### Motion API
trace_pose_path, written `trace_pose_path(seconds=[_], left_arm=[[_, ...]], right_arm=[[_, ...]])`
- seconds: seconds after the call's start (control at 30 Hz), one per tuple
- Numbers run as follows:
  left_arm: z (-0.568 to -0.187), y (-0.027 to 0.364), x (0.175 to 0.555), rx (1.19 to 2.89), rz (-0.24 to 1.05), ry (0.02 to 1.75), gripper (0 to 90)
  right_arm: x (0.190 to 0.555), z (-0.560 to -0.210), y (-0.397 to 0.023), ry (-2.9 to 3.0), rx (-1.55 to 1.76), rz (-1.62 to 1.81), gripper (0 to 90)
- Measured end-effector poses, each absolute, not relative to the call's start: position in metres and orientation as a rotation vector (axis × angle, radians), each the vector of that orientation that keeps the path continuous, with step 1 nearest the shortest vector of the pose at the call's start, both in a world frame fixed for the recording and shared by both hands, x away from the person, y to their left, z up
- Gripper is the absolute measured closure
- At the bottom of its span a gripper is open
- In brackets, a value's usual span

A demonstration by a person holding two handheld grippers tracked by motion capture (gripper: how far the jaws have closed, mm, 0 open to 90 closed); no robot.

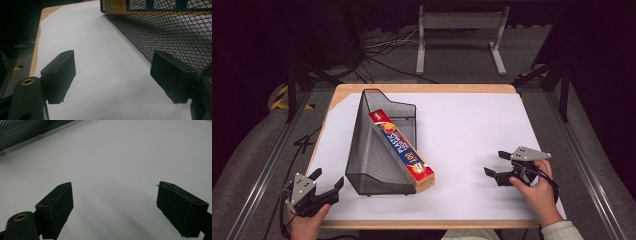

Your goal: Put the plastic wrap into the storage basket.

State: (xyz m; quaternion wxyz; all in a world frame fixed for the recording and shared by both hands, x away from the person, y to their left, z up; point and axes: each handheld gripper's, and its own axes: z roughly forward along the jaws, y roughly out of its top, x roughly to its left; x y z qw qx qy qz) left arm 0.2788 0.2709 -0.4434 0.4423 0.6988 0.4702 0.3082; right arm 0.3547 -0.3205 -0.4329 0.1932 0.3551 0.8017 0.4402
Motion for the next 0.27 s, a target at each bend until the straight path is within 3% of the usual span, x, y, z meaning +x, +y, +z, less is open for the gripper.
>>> trace_pose_path(seconds=[0.27], left_arm=[[-0.443, 0.272, 0.280, 1.736, 0.747, 1.159, 21.6]], right_arm=[[0.353, -0.436, -0.331, 2.184, 1.088, 1.254, 14.5]])
